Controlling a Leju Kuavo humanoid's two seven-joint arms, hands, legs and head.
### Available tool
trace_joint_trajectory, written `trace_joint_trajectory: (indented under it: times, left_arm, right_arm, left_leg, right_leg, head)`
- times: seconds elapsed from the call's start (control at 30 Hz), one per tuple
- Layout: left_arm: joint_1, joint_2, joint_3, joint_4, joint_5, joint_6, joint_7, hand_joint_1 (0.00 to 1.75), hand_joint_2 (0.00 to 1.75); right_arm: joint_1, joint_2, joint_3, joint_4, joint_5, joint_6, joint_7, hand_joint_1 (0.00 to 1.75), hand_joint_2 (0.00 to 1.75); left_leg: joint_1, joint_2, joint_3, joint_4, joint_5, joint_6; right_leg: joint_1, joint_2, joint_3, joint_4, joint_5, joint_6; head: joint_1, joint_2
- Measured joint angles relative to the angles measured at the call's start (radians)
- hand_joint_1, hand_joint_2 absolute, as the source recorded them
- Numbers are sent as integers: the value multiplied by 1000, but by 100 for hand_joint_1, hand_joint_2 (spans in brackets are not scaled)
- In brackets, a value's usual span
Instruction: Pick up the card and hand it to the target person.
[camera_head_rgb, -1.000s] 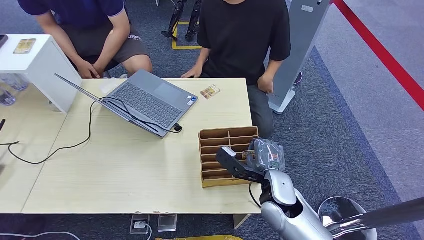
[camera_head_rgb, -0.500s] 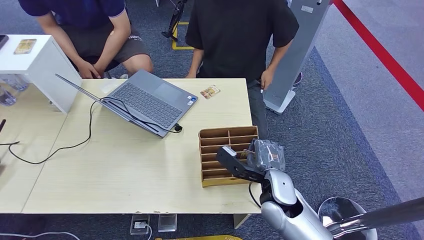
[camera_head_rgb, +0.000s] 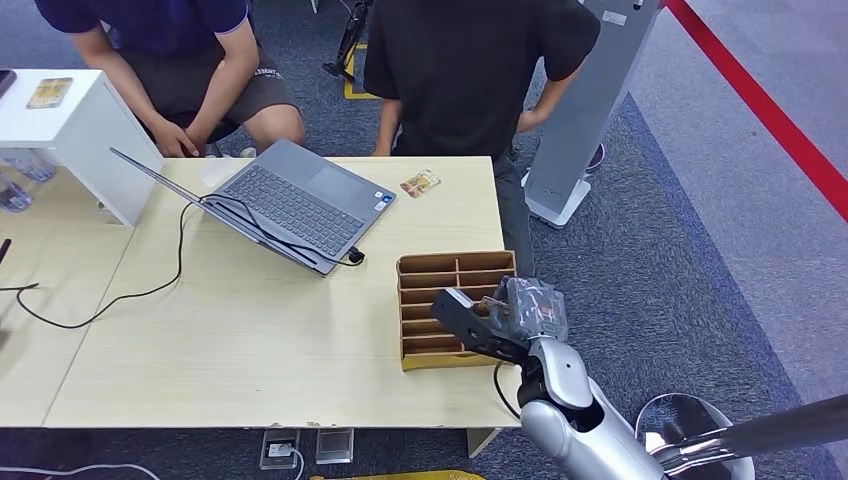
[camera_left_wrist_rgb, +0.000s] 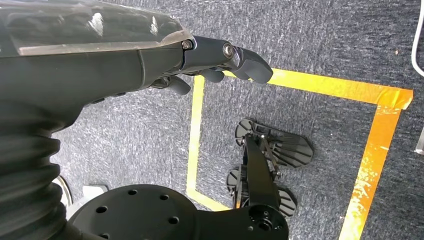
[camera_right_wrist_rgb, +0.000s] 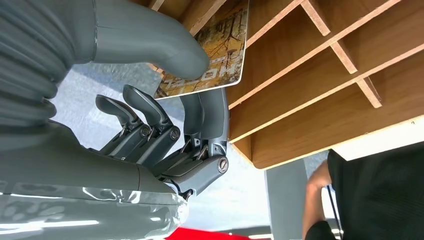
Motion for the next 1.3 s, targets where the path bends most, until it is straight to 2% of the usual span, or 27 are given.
trace_joint_trajectory:
  times: [0.27,0.7,0.9,1.0,1.13,1.3]
  left_arm:
    - [0,0,0,0,3,-2,1,0,175]
    - [1,0,0,0,3,-8,-6,0,175]
    - [1,0,-2,0,-14,-16,-9,0,175]
    - [-1,0,-9,0,-31,-27,-12,0,175]
    - [-8,0,-22,0,-45,-39,-14,0,175]
    - [-13,0,-37,0,-52,-41,-19,0,175]
  right_arm:
    - [1,-10,8,-78,11,-77,-23,173,175]
    - [59,-65,-30,-343,97,-266,-91,173,175]
    - [80,-74,-47,-398,196,-347,-192,173,175]
    - [55,-69,-47,-347,217,-389,-279,173,175]
    - [-38,-33,-34,-176,194,-496,-384,173,175]
    - [-173,26,-12,64,183,-567,-426,173,175]
  left_leg:
    - [0,0,0,0,0,0]
    - [0,0,0,0,0,0]
    - [0,0,-1,0,0,0]
    - [0,0,-1,0,0,0]
    - [0,0,-1,0,1,0]
    - [0,-1,-2,0,1,0]
  right_leg:
    - [0,0,0,0,0,0]
    - [0,0,-1,0,0,0]
    - [0,0,0,0,0,0]
    - [0,0,0,0,0,0]
    - [0,0,0,0,0,0]
    - [0,-1,0,1,1,1]
  head:
    - [0,0]
    - [0,0]
    - [-1,0]
    - [-1,0]
    - [0,0]
    - [0,0]
